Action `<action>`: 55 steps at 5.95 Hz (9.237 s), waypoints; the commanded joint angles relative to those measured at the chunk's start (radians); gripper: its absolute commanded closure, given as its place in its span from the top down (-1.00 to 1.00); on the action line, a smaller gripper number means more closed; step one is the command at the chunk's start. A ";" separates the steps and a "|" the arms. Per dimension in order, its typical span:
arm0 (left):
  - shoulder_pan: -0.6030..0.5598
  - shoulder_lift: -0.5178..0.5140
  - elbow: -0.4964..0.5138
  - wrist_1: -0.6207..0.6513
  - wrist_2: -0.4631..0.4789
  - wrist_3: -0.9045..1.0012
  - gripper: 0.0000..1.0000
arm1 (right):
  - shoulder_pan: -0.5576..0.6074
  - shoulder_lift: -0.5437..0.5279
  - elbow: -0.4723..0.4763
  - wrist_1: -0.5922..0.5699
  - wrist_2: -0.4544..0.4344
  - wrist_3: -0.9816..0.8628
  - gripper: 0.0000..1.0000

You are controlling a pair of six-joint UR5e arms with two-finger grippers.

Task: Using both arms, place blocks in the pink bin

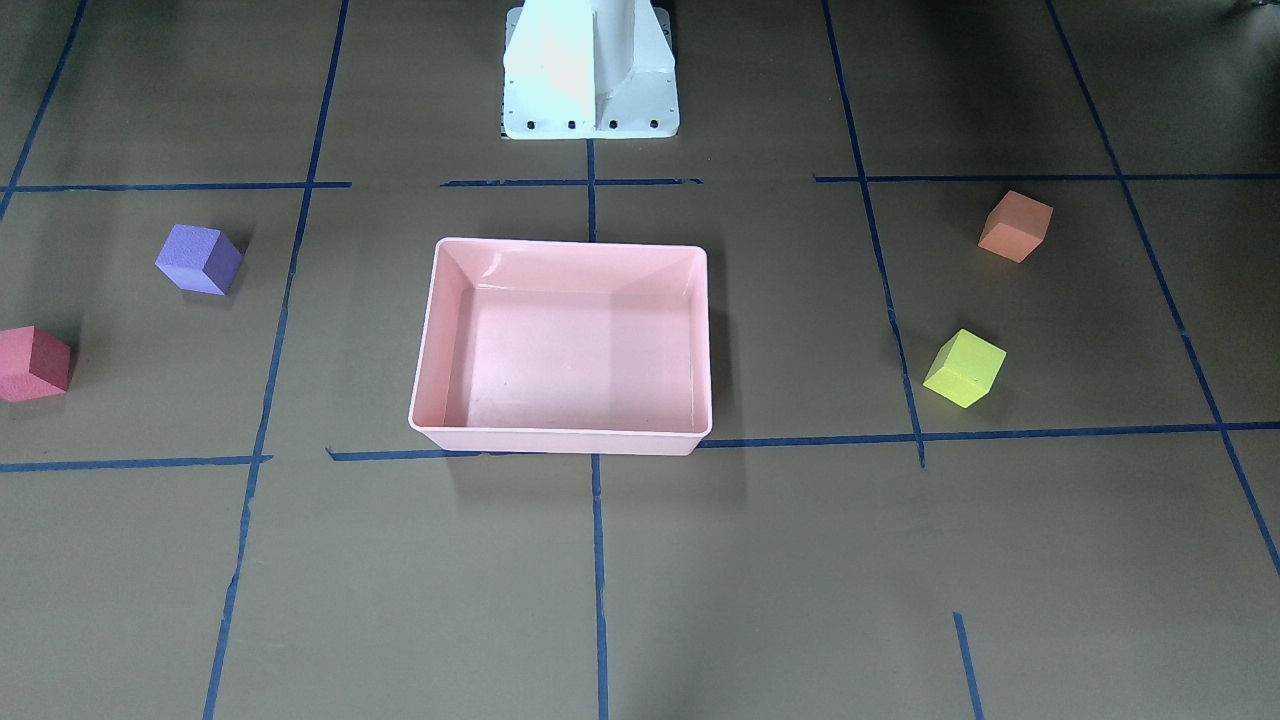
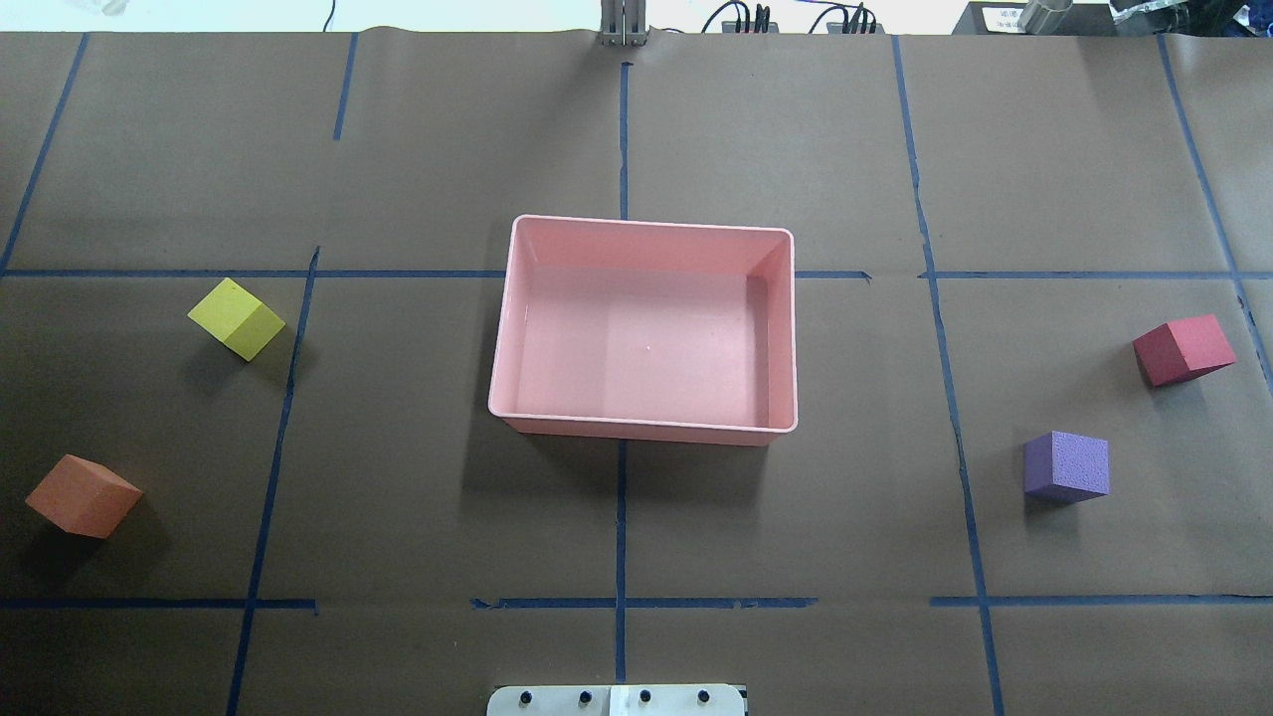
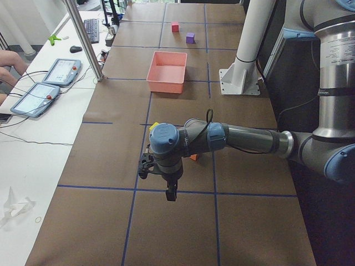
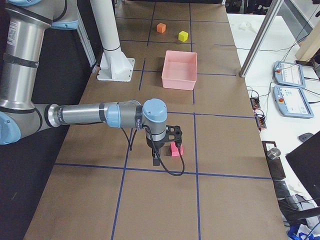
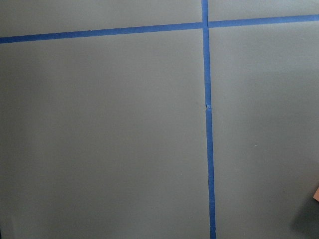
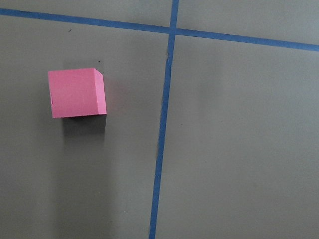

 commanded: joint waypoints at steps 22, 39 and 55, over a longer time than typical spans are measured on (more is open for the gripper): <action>0.006 0.029 -0.061 0.003 -0.008 0.003 1.00 | -0.472 0.478 -0.200 0.191 -0.041 0.510 -0.36; 0.555 -0.262 0.010 -0.405 -0.002 -0.328 1.00 | -0.120 0.514 -0.318 -0.066 0.028 -0.201 1.00; 0.755 -0.455 0.201 -0.706 0.098 -0.844 -0.15 | -0.099 0.432 -0.281 -0.065 0.077 -0.209 1.00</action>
